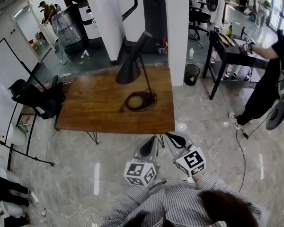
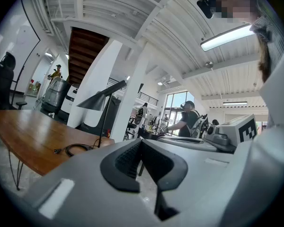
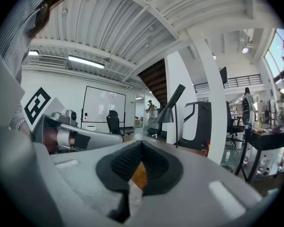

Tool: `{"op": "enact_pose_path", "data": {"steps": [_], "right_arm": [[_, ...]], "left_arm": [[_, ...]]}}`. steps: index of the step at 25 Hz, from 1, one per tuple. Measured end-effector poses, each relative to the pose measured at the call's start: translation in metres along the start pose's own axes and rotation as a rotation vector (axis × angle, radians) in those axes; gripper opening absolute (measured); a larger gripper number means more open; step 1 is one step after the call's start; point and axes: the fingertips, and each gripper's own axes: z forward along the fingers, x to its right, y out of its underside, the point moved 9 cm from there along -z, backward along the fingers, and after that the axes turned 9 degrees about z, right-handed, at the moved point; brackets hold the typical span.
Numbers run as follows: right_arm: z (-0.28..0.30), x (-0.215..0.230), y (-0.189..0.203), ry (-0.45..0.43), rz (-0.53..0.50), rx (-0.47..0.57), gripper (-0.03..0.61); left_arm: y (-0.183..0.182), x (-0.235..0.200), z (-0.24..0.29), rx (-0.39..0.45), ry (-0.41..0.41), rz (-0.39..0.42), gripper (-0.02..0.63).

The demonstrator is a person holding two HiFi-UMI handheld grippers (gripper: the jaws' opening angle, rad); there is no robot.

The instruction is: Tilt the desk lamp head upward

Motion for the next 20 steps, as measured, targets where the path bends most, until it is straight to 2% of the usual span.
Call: {"op": "enact_pose_path", "data": {"steps": [14, 20], "right_arm": [[-0.004, 0.006, 0.002, 0.014, 0.007, -0.018, 0.002], [-0.005, 0.024, -0.006, -0.034, -0.018, 0.052, 0.002]], "left_arm": [[0.000, 0.003, 0.007, -0.009, 0.014, -0.022, -0.012], [-0.003, 0.005, 0.024, 0.036, 0.025, -0.013, -0.012]]}}
